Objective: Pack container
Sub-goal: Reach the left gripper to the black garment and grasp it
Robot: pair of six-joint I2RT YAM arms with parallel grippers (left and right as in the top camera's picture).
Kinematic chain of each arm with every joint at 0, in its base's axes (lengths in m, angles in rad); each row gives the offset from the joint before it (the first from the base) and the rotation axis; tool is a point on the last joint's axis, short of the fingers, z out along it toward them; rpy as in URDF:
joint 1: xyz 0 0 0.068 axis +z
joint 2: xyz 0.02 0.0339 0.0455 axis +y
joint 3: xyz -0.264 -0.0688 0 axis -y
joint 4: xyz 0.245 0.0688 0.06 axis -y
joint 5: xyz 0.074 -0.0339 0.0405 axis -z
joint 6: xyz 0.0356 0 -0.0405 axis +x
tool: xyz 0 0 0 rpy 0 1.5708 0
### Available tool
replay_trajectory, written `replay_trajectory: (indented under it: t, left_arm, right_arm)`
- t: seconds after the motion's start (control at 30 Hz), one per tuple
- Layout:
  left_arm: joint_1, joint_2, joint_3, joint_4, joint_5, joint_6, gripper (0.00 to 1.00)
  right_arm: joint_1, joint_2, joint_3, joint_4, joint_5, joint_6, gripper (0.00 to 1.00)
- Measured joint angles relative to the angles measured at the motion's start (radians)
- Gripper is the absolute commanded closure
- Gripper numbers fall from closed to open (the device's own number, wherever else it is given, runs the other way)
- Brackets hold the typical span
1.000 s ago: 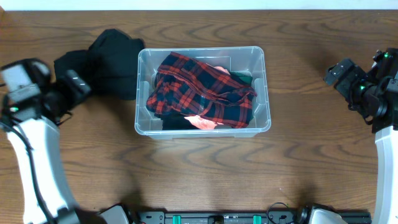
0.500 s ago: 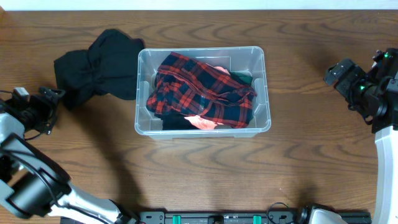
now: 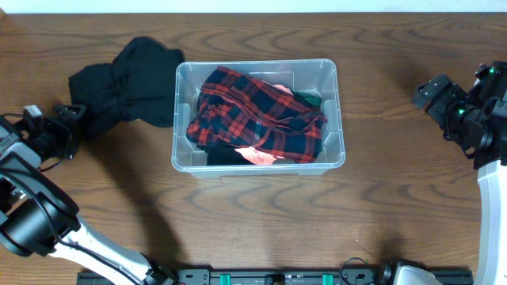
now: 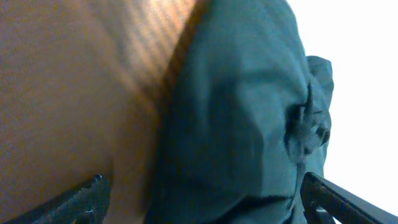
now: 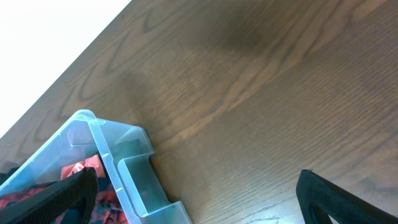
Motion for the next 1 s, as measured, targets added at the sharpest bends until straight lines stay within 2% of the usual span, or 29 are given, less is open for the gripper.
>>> replay_trajectory:
  t: [0.07,0.17,0.2,0.27,0.43,0.5,0.57,0.7,0.73,0.87,1.0]
  left_arm:
    - [-0.019,0.004,0.0,0.018,0.004,-0.016,0.03]
    - [-0.044,0.008,0.0,0.021,0.005,-0.034,0.19]
    - [-0.051,0.013,0.0,0.021,0.003,-0.036,0.29]
    - [-0.058,0.019,0.0,0.019,-0.002,-0.044,0.41]
    - [-0.056,0.021,0.0,0.018,-0.009,-0.045,0.48]
    - [-0.056,0.021,0.0,0.018,-0.006,-0.037,0.6]
    - [-0.055,0.021,0.0,0.018,0.008,-0.015,0.68]
    - [-0.048,0.021,0.0,0.027,0.097,0.017,0.91]
    - [-0.045,0.021,0.0,0.03,0.128,0.021,0.94]
    - [-0.032,0.02,0.008,0.034,0.289,0.028,0.94]
    - [-0.024,-0.019,0.011,0.031,0.405,-0.024,0.94]
  right_arm:
    - [0.0,0.0,0.0,0.0,0.0,0.0,0.01]
    - [0.0,0.0,0.0,0.0,0.0,0.0,0.01]
    - [0.0,0.0,0.0,0.0,0.0,0.0,0.01]
    - [0.0,0.0,0.0,0.0,0.0,0.0,0.01]
    - [0.0,0.0,0.0,0.0,0.0,0.0,0.01]
    - [0.0,0.0,0.0,0.0,0.0,0.0,0.01]
    - [0.0,0.0,0.0,0.0,0.0,0.0,0.01]
    - [0.0,0.0,0.0,0.0,0.0,0.0,0.01]
    - [0.0,0.0,0.0,0.0,0.0,0.0,0.01]
    - [0.0,0.0,0.0,0.0,0.0,0.0,0.01]
    - [0.0,0.0,0.0,0.0,0.0,0.0,0.01]
